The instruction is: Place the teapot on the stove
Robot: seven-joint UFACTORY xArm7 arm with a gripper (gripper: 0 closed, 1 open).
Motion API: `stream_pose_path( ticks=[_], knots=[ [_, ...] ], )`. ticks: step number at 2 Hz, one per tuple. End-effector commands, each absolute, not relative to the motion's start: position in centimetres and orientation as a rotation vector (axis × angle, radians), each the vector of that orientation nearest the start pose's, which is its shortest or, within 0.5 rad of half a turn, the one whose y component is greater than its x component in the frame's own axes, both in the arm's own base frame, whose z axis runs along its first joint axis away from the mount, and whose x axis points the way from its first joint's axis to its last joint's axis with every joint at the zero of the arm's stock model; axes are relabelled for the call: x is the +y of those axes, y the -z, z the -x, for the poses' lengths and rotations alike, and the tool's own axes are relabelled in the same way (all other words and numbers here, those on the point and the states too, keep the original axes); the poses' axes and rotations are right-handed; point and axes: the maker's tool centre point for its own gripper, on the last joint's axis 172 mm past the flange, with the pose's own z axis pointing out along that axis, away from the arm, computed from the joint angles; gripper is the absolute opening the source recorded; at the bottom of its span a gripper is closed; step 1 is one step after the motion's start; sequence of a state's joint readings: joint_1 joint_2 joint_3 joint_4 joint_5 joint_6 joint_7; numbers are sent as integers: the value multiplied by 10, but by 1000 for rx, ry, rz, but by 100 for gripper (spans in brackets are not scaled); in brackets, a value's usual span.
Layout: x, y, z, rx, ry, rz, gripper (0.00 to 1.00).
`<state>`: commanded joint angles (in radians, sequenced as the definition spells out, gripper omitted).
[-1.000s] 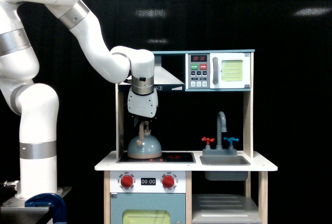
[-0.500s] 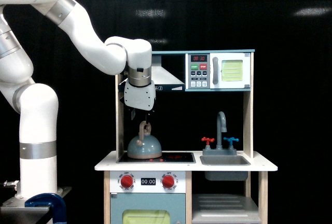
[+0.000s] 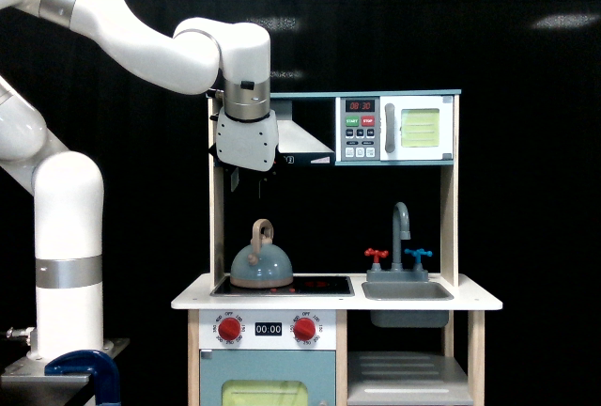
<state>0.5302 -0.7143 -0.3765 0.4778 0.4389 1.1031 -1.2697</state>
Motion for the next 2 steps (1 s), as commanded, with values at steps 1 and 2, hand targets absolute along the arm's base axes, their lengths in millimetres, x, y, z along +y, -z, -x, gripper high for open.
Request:
stream_pose_path(
  ticks=[1,2],
  knots=[
    [159,-233,-299,-1560,452,2035,100],
    [143,-235,-320,-1560,452,2035,100]
  ],
)
